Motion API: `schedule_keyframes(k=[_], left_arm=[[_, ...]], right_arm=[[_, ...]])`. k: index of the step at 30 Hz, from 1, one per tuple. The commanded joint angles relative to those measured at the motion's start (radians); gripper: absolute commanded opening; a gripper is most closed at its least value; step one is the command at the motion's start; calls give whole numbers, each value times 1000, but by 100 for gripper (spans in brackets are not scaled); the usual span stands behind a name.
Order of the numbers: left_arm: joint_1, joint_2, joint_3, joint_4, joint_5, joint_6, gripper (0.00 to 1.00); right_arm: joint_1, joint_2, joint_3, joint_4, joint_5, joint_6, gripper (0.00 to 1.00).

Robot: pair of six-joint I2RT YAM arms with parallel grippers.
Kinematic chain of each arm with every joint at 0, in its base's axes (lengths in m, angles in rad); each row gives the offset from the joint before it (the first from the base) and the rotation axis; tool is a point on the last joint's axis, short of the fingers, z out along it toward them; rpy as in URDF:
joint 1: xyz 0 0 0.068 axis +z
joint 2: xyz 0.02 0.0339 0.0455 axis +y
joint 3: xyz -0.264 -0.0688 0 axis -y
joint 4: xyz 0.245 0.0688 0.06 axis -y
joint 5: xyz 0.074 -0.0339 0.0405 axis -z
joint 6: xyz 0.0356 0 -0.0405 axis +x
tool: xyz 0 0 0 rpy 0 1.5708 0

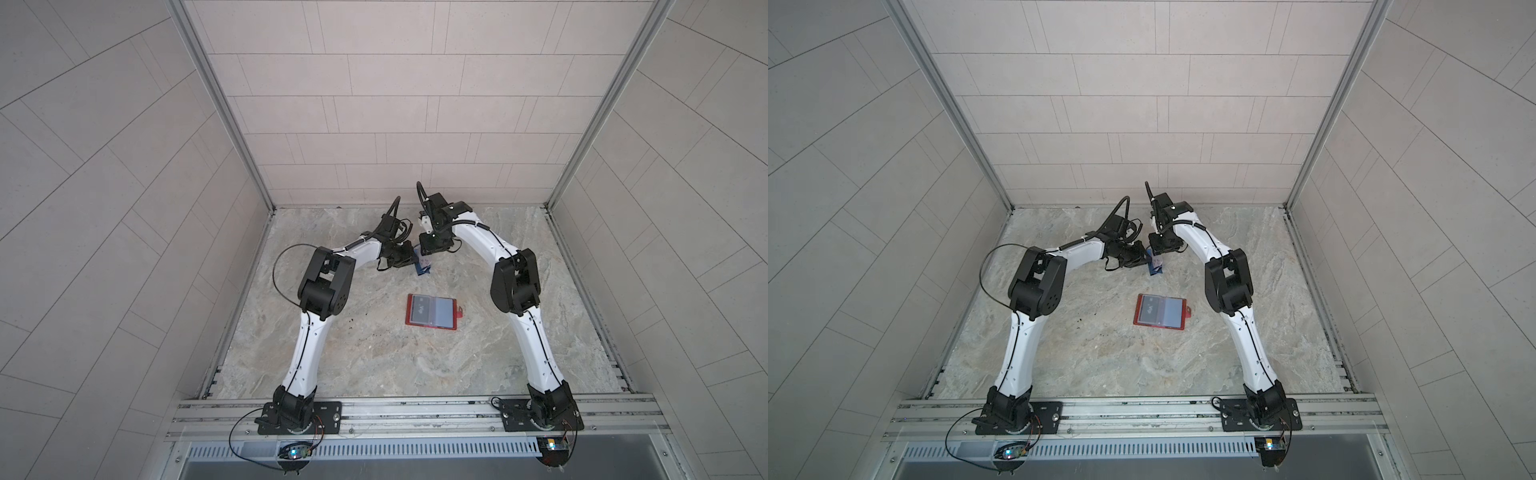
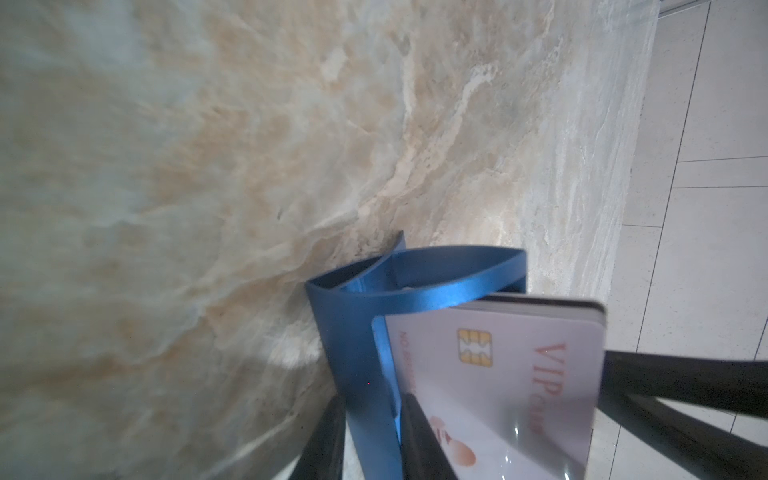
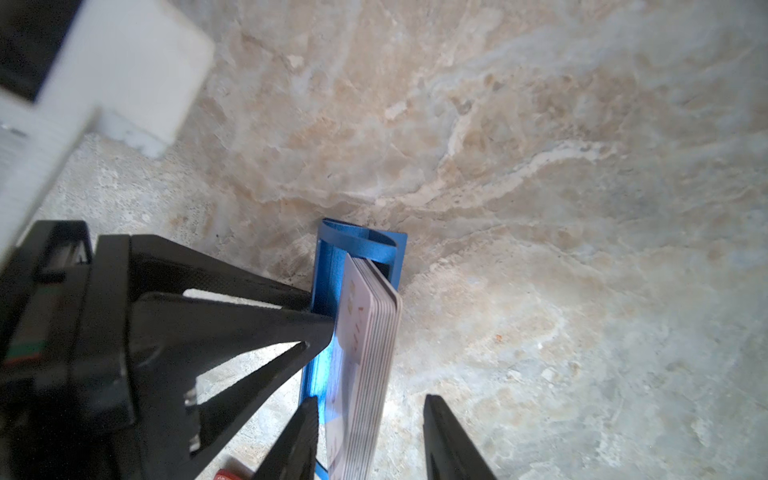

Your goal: Put the credit cards into the card holder

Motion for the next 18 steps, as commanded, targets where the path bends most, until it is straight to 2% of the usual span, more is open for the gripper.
schedule_keyframes(k=[1, 10, 18], left_arm=[[-2, 52, -34, -93, -45, 16, 26], [-2, 54, -34, -90, -44, 13, 26], [-3, 54, -36, -93, -48, 16, 25]], right_arm=[[-8, 29, 11, -13, 8, 8, 42], [-18, 46, 9, -14, 33, 15, 41], [-18, 13, 9, -35, 99, 15, 34]])
